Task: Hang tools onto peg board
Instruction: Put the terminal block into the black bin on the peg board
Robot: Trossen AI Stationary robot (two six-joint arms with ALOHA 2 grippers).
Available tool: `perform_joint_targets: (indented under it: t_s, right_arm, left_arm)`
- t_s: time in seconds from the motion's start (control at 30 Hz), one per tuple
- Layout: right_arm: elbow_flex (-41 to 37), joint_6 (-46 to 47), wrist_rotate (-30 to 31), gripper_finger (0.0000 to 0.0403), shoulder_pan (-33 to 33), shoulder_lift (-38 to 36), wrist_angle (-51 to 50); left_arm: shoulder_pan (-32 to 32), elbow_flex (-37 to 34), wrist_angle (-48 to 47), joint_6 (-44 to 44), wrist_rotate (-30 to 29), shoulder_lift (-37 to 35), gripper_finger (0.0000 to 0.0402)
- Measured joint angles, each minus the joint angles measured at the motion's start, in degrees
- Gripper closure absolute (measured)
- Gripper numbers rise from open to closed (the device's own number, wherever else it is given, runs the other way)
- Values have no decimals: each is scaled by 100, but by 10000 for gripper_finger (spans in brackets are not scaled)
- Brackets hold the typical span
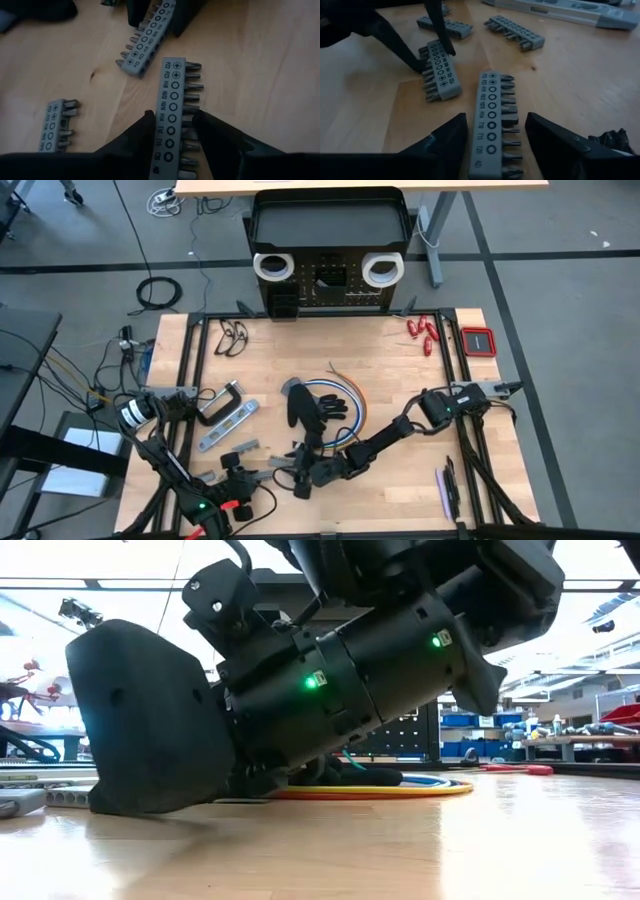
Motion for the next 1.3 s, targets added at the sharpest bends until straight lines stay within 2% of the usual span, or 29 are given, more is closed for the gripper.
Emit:
perform_joint_targets:
  t_s: [0.2,0.43,0.53,0.63,0.77,0.97,1.17,1.3]
  right_arm:
    - [-4,125,-46,270,-41,0,-71]
    - [-51,-61,-258,272,-83,-374,-379]
    - [-108,-473,-170,272,-148,-871,-1053]
    - [-105,-906,52,272,-300,-1625,-1699]
    - [-68,-1385,373,272,-621,-2647,-2786]
    - [-59,-1160,452,272,-1626,-4020,-4114]
    - [-73,-1118,377,272,-2729,-4808,-4243]
    - [-57,-1168,178,272,-3308,-5114,-3993]
  left_arm:
    - [-26,-12,-117,-33,-108,-88,243]
    - [-316,-18,-1742,-791,-548,-1261,243]
    - [-523,-112,-1850,-1038,-625,-1811,243]
    - [-605,-339,-1355,-1047,-736,-2159,243]
    - [-614,-693,-487,-1025,-1001,-2201,243]
    - [-420,-1373,1242,-695,-1440,-2020,243]
    - [-73,-1799,2040,-563,-1449,-1917,243]
    - [84,-1902,2089,-555,-1449,-1912,243]
